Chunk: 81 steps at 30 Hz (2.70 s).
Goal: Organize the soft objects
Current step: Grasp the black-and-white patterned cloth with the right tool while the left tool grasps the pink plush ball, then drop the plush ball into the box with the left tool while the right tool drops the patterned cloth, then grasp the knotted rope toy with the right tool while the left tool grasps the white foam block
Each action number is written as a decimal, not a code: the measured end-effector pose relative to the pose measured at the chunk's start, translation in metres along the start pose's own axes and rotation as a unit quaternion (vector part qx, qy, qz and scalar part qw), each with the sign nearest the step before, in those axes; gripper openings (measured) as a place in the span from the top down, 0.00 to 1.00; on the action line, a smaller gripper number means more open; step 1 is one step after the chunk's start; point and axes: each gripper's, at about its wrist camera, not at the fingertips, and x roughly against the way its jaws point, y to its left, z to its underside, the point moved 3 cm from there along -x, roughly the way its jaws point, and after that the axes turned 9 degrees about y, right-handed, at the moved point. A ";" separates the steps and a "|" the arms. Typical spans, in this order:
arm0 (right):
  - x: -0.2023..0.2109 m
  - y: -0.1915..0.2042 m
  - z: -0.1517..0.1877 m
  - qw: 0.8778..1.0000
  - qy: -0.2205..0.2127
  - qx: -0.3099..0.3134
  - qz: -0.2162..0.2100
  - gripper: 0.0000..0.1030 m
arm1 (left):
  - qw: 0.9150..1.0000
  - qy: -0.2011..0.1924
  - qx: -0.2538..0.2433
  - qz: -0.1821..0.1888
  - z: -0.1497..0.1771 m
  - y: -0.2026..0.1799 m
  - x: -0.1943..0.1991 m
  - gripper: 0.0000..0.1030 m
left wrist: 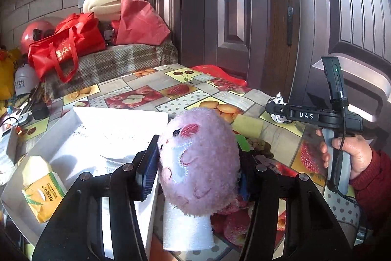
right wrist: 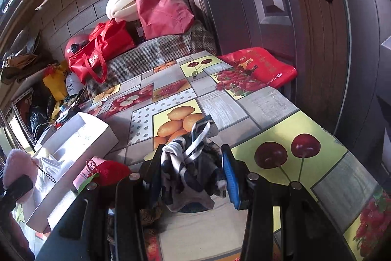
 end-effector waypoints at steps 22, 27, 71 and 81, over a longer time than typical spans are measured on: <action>-0.037 0.197 -0.020 0.979 0.066 0.129 -0.145 0.57 | 0.966 0.003 0.166 -0.196 0.023 0.161 0.015 0.48; -0.077 0.214 -0.020 0.980 0.097 0.106 -0.138 0.57 | 0.967 0.012 0.150 -0.207 0.026 0.157 0.010 0.48; 0.001 0.063 0.038 0.983 0.107 0.152 -0.013 0.00 | 0.995 0.044 -0.029 0.082 0.034 -0.017 0.018 0.00; 0.000 0.089 0.071 0.964 0.166 0.207 -0.033 0.55 | 0.991 0.110 -0.029 0.073 0.057 -0.034 -0.002 0.00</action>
